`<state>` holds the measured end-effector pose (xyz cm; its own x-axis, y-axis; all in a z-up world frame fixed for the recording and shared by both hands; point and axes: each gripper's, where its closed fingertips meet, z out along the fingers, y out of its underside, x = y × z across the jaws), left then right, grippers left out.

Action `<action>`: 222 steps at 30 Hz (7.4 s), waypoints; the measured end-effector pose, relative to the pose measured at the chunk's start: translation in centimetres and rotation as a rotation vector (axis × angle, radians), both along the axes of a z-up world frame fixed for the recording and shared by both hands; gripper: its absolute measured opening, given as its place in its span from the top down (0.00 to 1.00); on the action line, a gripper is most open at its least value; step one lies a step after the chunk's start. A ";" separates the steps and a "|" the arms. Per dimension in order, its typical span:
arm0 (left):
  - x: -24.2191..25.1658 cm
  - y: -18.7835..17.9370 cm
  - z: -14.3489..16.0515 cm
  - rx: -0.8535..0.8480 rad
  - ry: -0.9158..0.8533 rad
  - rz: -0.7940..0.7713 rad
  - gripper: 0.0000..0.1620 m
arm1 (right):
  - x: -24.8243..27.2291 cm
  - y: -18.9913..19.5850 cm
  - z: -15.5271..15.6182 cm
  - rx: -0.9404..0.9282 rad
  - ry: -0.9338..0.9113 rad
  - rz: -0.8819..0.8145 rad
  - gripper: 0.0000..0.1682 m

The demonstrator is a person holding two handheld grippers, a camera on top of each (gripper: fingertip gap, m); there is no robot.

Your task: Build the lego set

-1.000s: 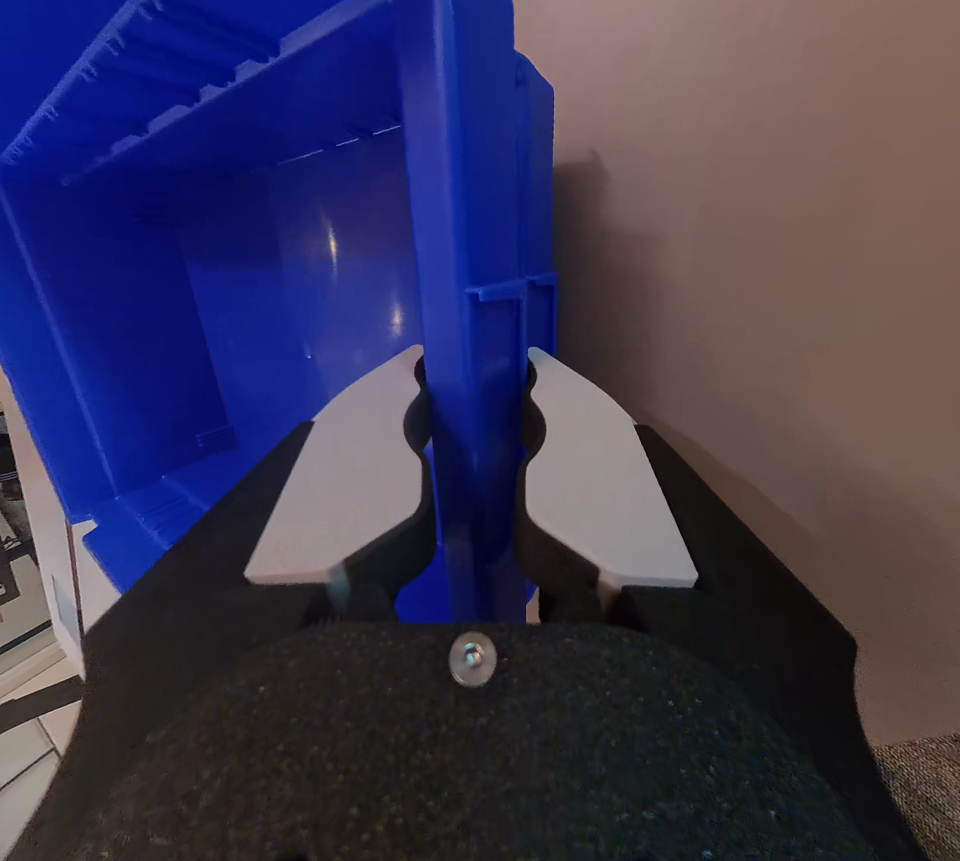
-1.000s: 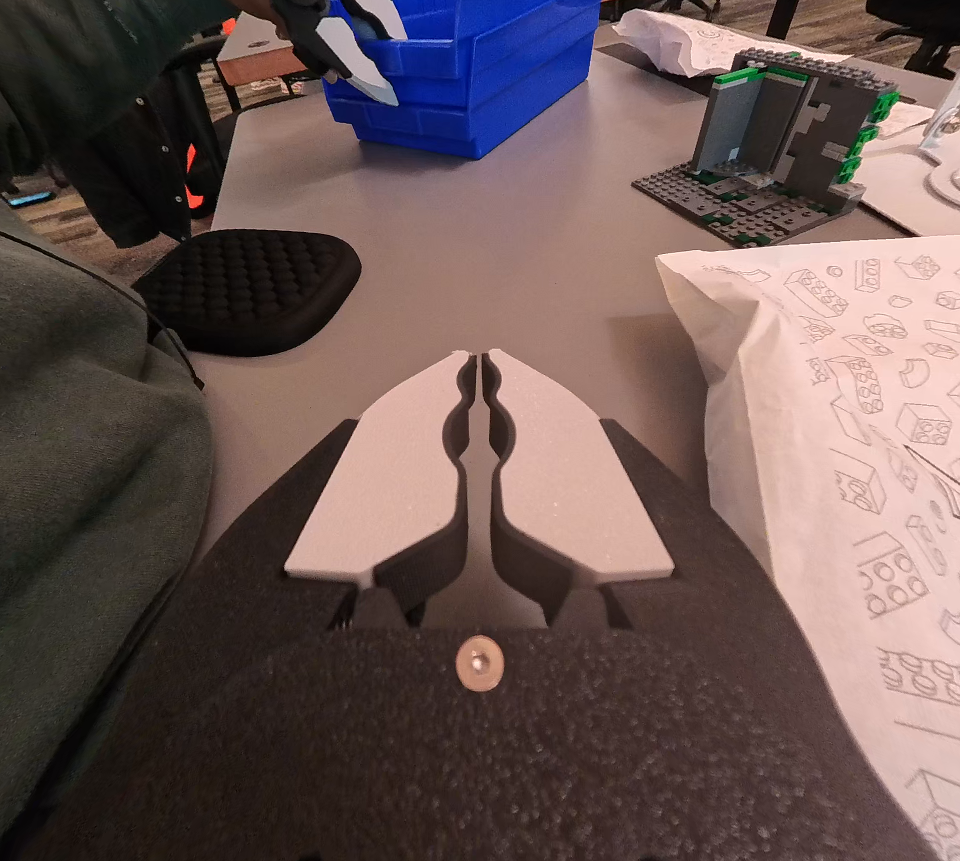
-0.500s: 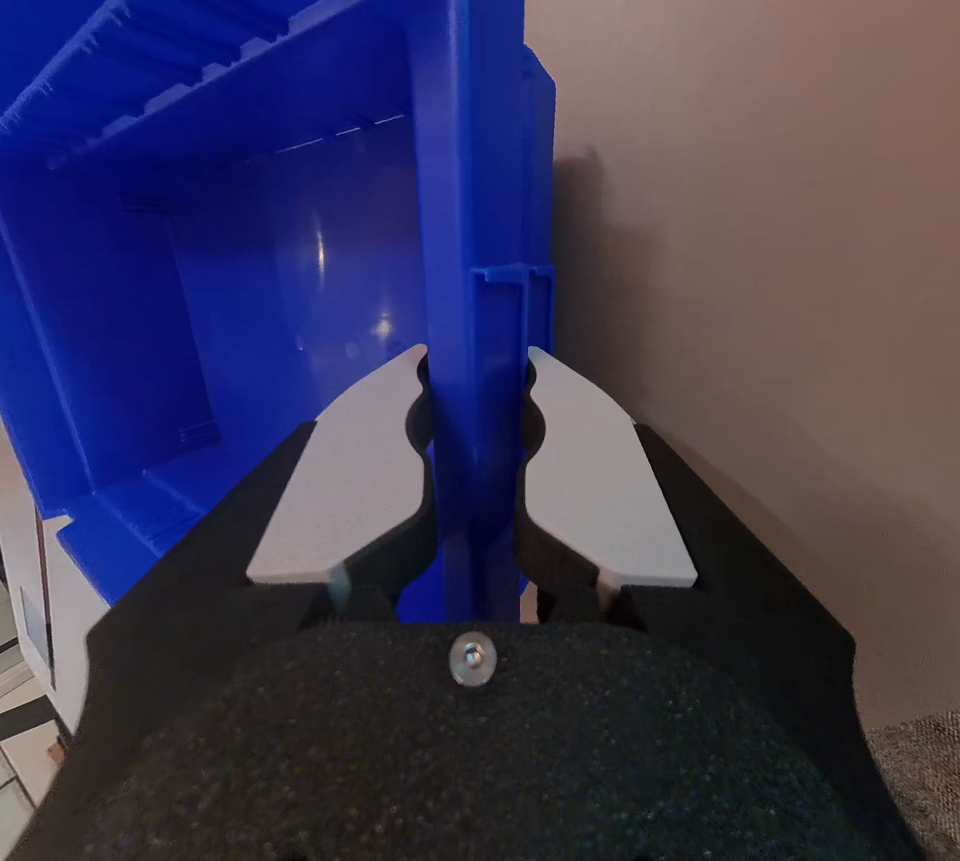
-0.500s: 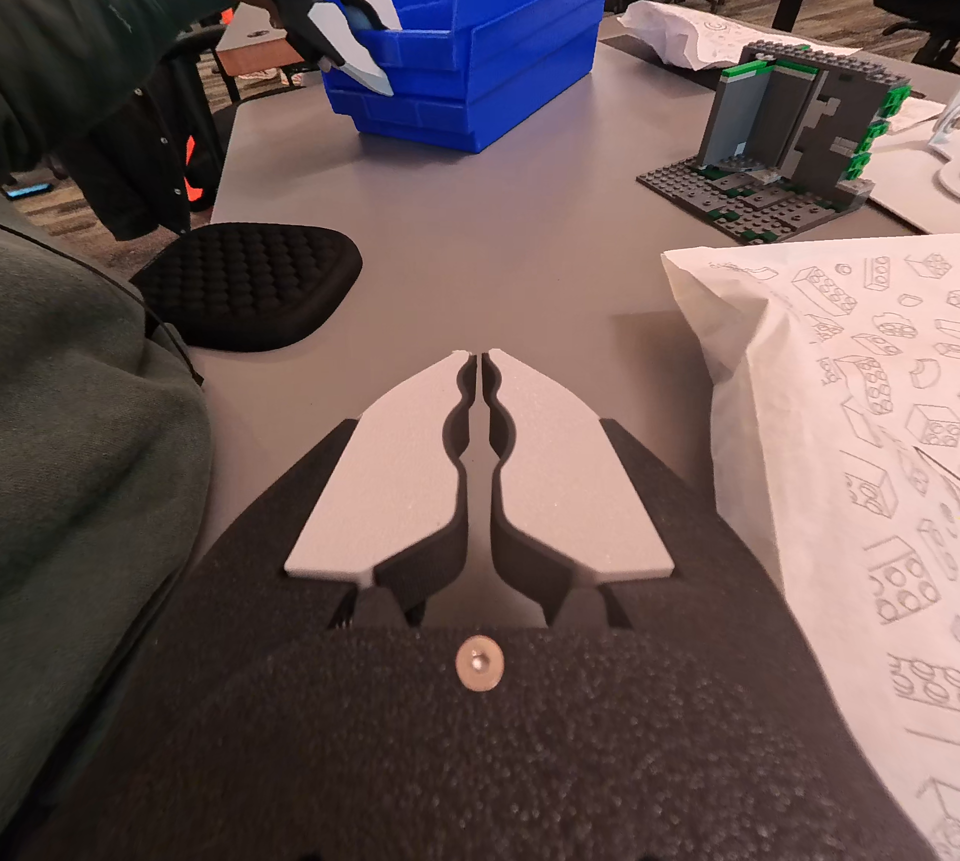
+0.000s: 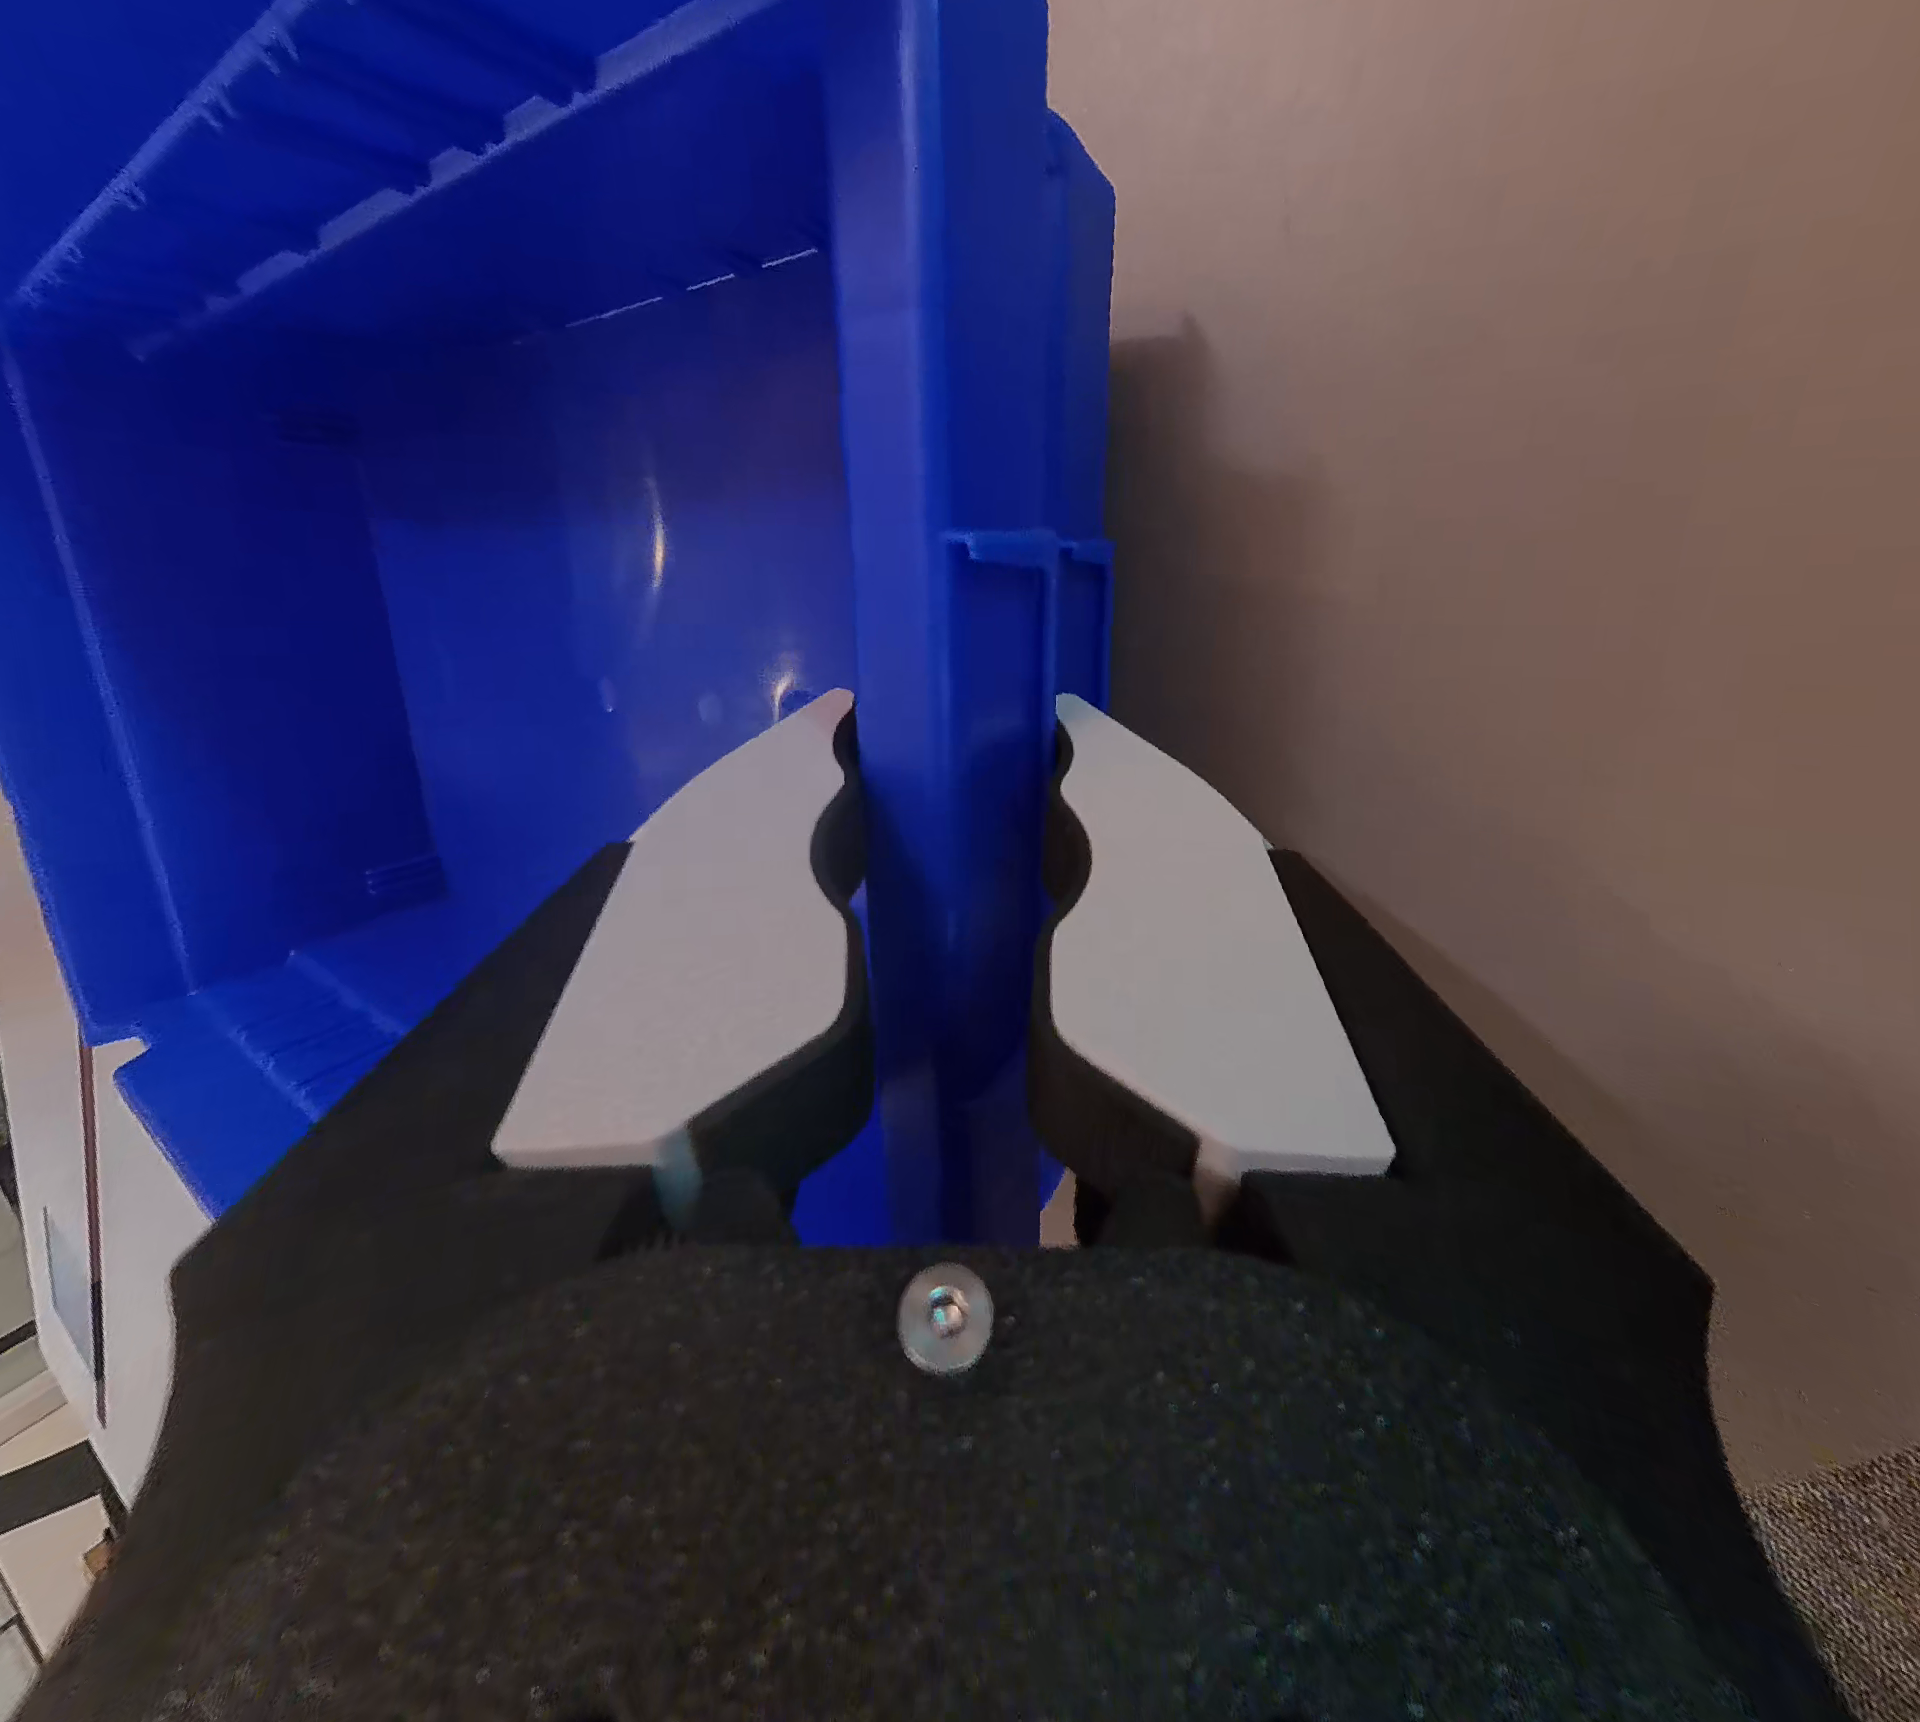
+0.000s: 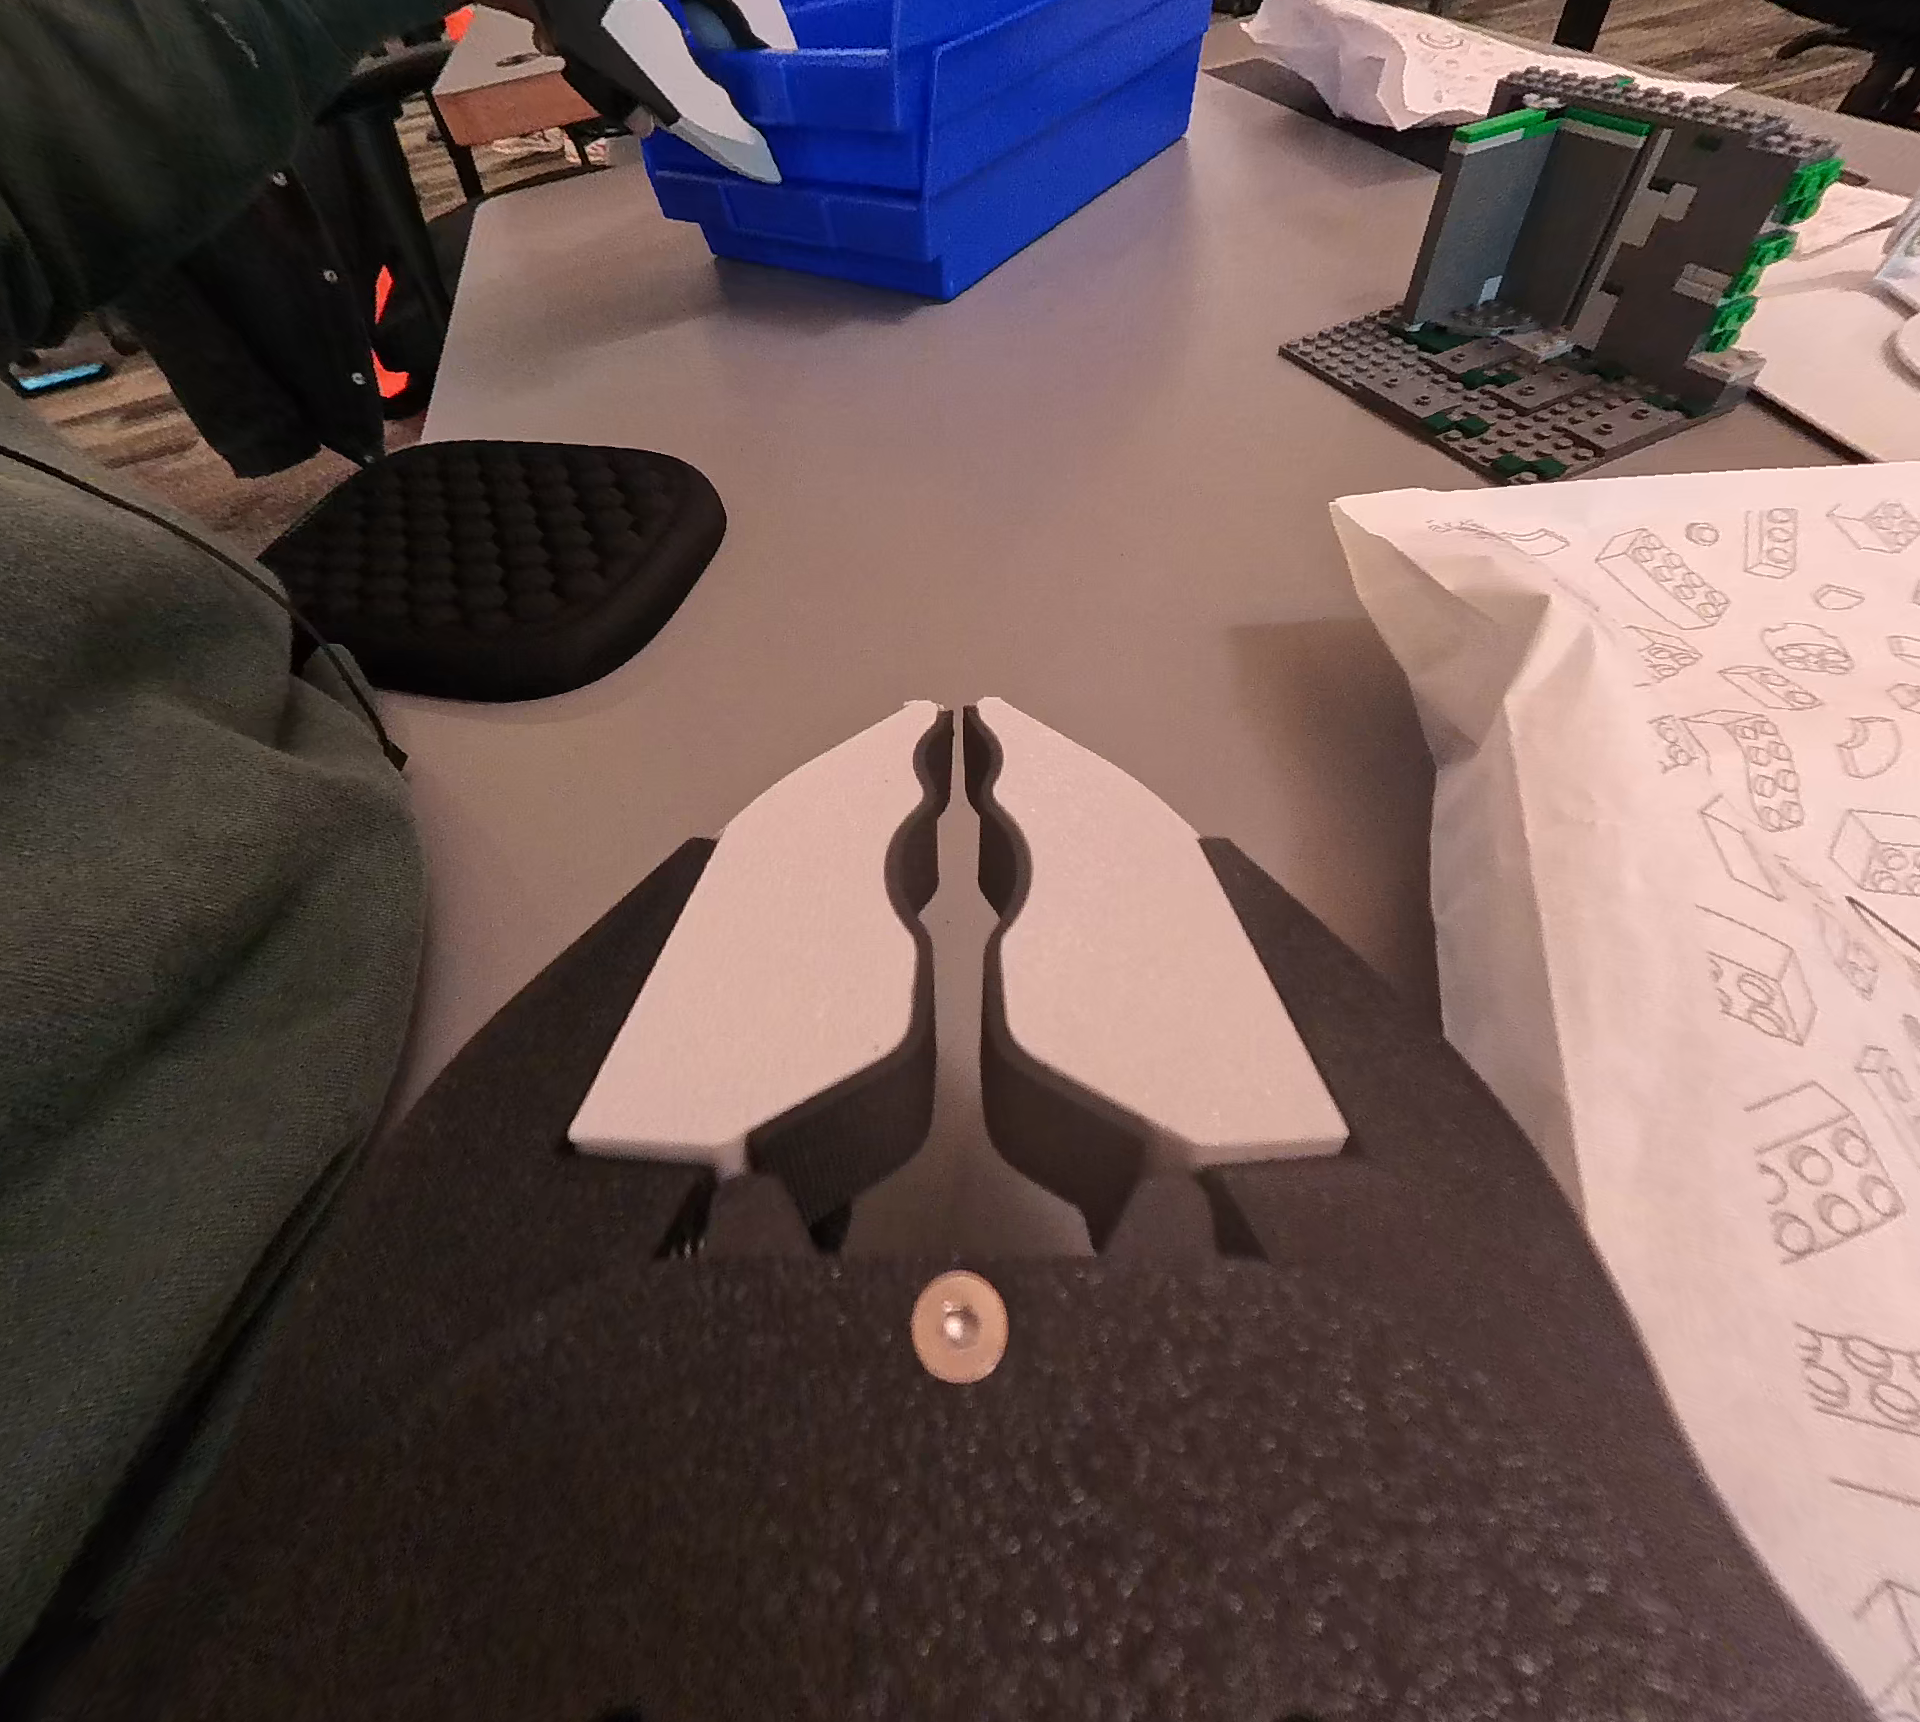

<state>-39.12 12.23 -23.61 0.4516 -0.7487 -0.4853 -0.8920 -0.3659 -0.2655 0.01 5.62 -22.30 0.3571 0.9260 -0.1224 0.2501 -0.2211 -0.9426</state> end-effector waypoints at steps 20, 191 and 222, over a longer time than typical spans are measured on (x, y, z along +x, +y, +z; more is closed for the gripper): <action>-0.8 0.1 5.5 0.042 0.008 -0.065 0.81 | 0.0 -0.1 0.0 0.000 0.001 0.006 0.99; 6.6 1.8 -4.8 -0.102 -0.031 0.294 0.84 | -3.3 -0.5 5.0 -0.093 0.314 0.101 0.99; 24.1 0.6 7.9 0.384 -0.845 -0.153 1.00 | -2.3 0.4 5.9 -0.031 0.303 -0.008 0.99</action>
